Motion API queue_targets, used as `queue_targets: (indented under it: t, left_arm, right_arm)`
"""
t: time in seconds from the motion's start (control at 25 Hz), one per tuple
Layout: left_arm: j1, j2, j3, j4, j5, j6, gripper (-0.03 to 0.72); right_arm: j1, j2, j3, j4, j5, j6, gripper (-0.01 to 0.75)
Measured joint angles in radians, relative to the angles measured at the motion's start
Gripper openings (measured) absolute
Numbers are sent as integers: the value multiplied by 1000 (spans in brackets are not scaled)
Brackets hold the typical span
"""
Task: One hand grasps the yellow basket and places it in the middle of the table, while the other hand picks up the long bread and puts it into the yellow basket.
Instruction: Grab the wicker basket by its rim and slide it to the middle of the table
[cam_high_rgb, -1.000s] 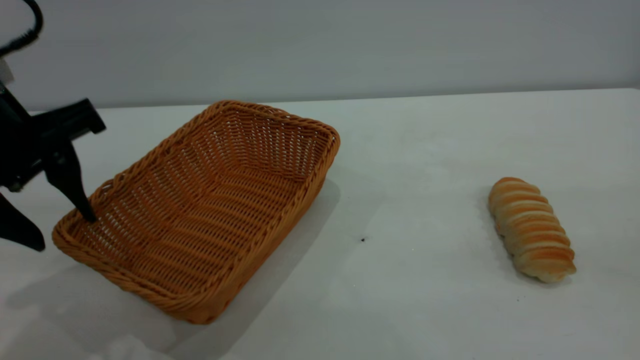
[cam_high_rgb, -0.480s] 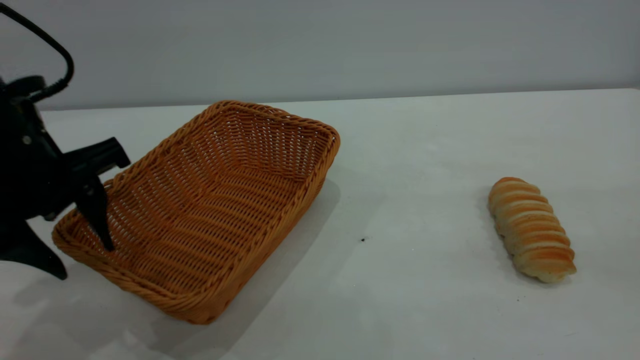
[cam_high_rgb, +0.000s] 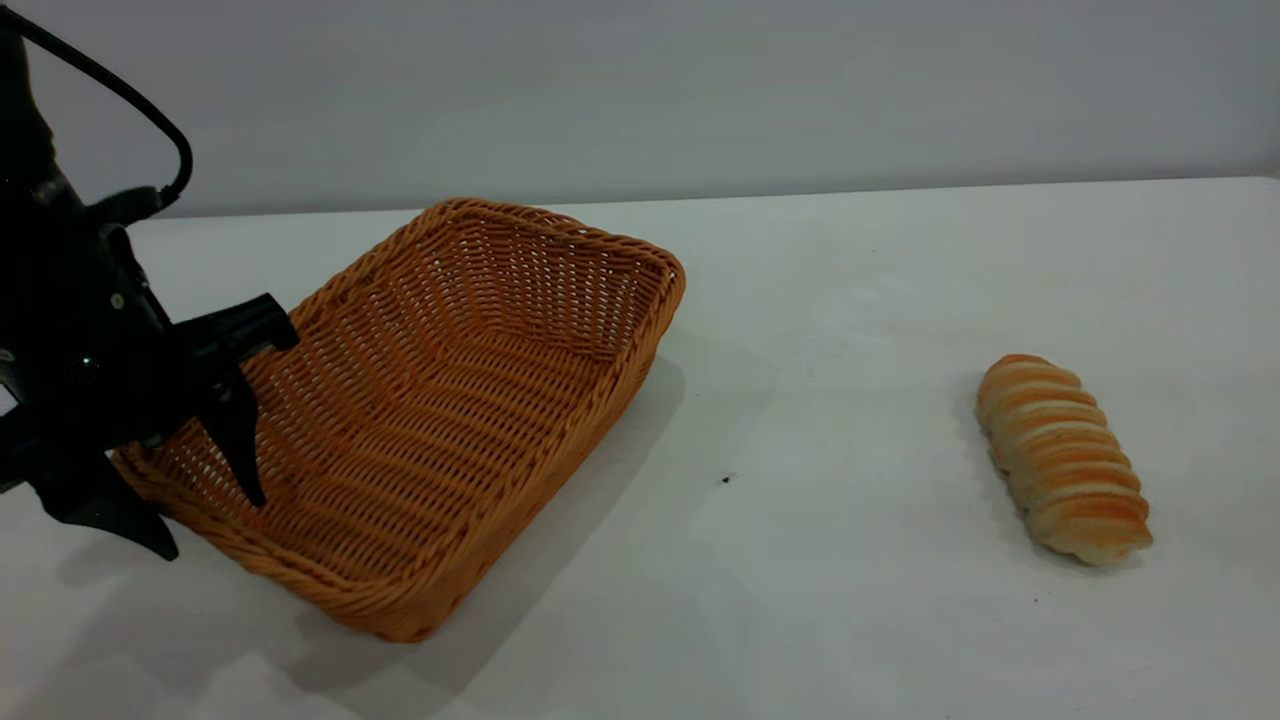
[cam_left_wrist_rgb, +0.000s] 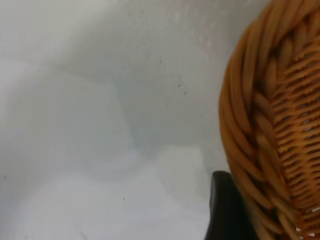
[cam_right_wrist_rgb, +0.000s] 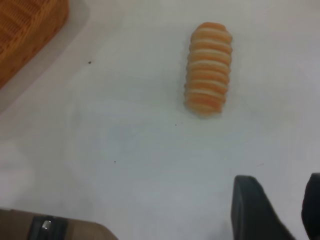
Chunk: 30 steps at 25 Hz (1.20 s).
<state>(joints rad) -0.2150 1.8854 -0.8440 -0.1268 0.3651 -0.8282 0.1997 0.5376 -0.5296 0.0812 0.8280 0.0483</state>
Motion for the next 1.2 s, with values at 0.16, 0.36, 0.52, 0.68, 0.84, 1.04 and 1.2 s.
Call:
queue_targets:
  t: [0.16,0.36,0.52,0.68,0.84,1.04,1.2]
  left_arm:
    - [0,20,0,0,-64,-1,392]
    - [1,48,-3,-15,-137,-18,200]
    - [1,55,-11,-15,-169,2,138]
    - [1,54,-11,-16,-174,24,138]
    - [1,34,-11,-16,-177,83,138]
    - [1,-26,-11,-32,-168,229,138]
    - [-4,-36,-31,-109,-114,377,138]
  right_arm:
    - [0,0,0,1,0,-8,289]
    - [0,0,0,2,0,-10,289]
    - [0,0,0,2,0,-10,288]
    - [0,0,0,2,0,-10,288]
    - [0,0,0,2,0,-10,288]
    - [0,0,0,2,0,-10,288]
    - [0,0,0,2,0,-10,288]
